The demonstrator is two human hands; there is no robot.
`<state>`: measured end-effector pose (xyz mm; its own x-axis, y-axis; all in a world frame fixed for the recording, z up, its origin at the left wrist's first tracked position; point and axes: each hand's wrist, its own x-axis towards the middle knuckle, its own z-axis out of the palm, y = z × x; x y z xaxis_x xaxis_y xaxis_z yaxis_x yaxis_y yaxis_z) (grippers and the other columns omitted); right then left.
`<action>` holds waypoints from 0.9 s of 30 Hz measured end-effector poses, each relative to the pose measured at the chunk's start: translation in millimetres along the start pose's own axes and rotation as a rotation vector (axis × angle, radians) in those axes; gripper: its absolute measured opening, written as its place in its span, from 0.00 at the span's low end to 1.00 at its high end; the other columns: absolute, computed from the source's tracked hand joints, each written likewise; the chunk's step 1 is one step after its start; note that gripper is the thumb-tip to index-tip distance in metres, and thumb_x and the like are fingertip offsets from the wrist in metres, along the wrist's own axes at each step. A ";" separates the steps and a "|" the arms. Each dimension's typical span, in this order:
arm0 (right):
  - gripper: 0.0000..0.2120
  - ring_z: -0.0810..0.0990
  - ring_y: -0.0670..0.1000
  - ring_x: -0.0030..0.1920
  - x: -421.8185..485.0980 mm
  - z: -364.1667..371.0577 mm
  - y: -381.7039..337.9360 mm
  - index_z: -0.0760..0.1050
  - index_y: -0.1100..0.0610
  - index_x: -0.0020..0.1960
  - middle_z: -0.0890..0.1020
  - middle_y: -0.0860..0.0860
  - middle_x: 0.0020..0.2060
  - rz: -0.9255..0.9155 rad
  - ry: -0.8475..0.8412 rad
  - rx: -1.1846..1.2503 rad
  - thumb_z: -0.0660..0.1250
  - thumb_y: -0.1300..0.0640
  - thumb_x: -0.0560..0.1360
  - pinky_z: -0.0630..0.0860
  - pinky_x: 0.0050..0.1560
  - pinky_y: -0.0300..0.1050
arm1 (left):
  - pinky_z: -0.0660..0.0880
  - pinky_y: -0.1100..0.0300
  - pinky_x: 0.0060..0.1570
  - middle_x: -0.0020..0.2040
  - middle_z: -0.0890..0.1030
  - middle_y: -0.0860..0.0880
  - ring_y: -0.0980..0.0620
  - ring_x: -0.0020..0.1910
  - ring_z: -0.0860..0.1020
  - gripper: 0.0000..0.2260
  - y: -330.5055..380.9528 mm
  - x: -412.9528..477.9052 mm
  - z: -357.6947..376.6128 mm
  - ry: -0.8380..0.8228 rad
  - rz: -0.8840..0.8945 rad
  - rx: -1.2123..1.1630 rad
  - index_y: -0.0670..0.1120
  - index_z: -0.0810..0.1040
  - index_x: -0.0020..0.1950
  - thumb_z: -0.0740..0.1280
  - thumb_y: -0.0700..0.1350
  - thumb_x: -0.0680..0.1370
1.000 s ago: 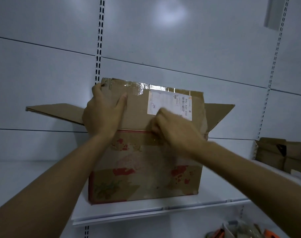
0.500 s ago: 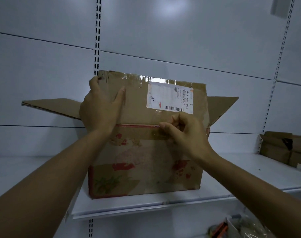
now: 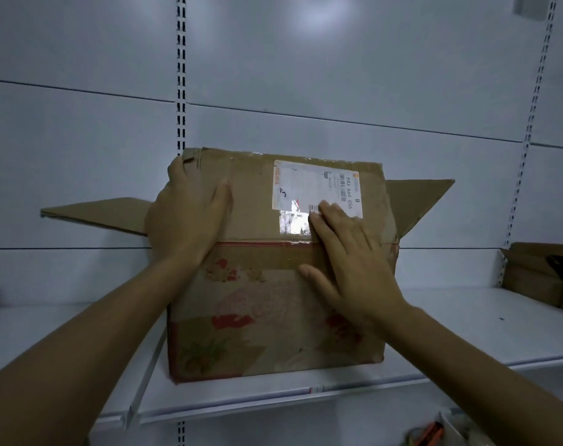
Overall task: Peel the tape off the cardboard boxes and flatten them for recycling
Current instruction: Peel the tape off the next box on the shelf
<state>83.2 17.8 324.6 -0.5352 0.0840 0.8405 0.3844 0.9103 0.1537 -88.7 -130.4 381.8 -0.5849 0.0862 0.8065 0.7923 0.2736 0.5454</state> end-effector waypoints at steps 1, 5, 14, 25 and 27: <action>0.33 0.58 0.53 0.74 -6.1 3.5 0.0 0.59 0.54 0.75 0.62 0.53 0.75 0.014 0.022 0.040 0.52 0.36 0.77 0.52 0.72 0.51 | 0.70 0.52 0.47 0.59 0.78 0.41 0.40 0.55 0.76 0.30 0.4 -0.2 0.9 0.016 0.006 -0.011 0.45 0.59 0.75 0.62 0.58 0.78; 0.27 0.68 0.53 0.68 -15.4 8.9 -6.7 0.68 0.54 0.69 0.72 0.53 0.68 0.082 0.158 0.150 0.58 0.39 0.76 0.61 0.67 0.49 | 0.72 0.50 0.50 0.61 0.77 0.42 0.41 0.56 0.76 0.31 1.5 -1.5 0.6 0.056 0.023 -0.033 0.46 0.58 0.75 0.63 0.59 0.78; 0.09 0.73 0.45 0.36 47.1 -15.5 -5.3 0.68 0.53 0.38 0.73 0.43 0.33 0.203 0.204 0.432 0.67 0.55 0.75 0.72 0.41 0.44 | 0.68 0.55 0.43 0.59 0.78 0.41 0.41 0.53 0.77 0.30 1.9 -1.5 -0.2 -0.023 -0.010 0.001 0.46 0.58 0.75 0.61 0.59 0.78; 0.17 0.71 0.51 0.54 75.0 3.7 23.3 0.73 0.56 0.58 0.73 0.53 0.57 -0.101 0.118 0.223 0.56 0.49 0.76 0.71 0.54 0.50 | 0.66 0.57 0.46 0.55 0.78 0.45 0.52 0.46 0.70 0.32 -2.0 -3.2 0.8 0.014 0.002 -0.009 0.46 0.62 0.74 0.65 0.61 0.76; 0.20 0.72 0.54 0.58 72.6 5.9 22.4 0.73 0.57 0.62 0.74 0.55 0.60 -0.119 0.195 0.198 0.54 0.49 0.76 0.68 0.58 0.50 | 0.67 0.58 0.49 0.55 0.73 0.54 0.55 0.49 0.70 0.33 -2.2 -5.2 1.7 0.075 0.034 -0.077 0.48 0.62 0.74 0.66 0.62 0.74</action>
<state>48.6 46.7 386.0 -0.4058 -0.0901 0.9095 0.1635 0.9719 0.1692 -87.6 -129.8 376.0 -0.5450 0.0216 0.8382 0.8243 0.1969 0.5309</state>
